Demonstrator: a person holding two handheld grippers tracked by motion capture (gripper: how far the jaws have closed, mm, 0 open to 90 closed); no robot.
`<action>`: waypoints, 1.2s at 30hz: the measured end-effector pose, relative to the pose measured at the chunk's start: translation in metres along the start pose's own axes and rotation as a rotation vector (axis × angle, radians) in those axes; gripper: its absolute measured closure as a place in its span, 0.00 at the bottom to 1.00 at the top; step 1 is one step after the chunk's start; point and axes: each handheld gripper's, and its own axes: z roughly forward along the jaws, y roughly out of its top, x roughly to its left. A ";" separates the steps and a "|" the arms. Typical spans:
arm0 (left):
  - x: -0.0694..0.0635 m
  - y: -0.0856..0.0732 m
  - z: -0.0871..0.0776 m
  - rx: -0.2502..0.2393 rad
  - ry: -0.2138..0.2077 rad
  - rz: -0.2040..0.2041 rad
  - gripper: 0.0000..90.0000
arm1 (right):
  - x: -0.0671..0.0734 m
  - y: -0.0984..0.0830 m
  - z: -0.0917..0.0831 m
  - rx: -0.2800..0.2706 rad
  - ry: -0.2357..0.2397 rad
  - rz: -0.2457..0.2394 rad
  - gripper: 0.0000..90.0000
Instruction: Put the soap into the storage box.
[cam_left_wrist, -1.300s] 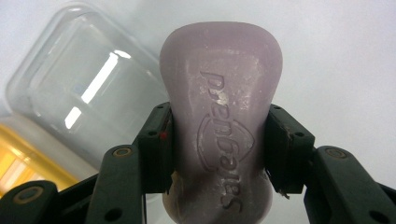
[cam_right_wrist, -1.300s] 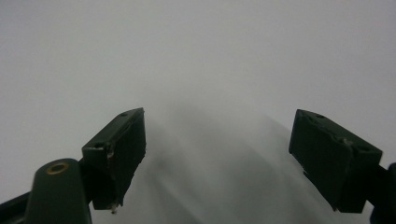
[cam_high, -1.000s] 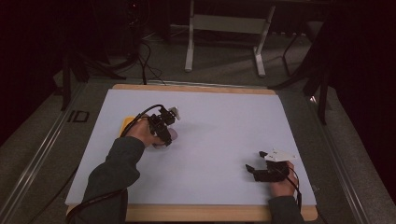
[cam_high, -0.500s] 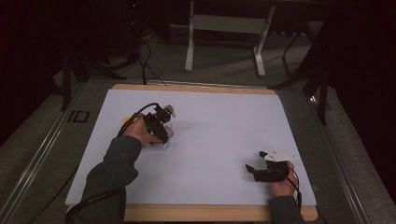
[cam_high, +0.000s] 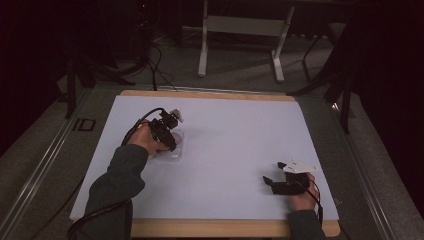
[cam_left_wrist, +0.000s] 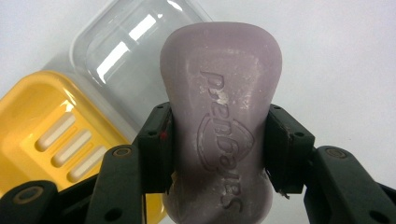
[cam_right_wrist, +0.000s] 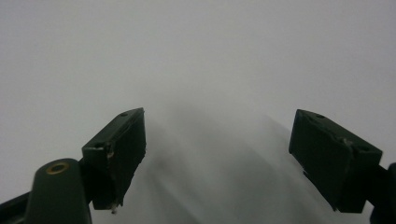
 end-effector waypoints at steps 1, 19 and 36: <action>0.001 0.000 0.000 0.000 0.002 -0.005 0.56 | 0.000 0.000 0.000 0.000 0.000 0.000 0.20; 0.018 -0.009 -0.006 -0.027 0.032 -0.096 0.56 | 0.000 0.000 0.000 0.000 -0.001 0.000 0.20; 0.035 -0.019 -0.006 -0.024 0.051 -0.165 0.56 | 0.000 0.000 0.000 0.000 0.000 0.001 0.20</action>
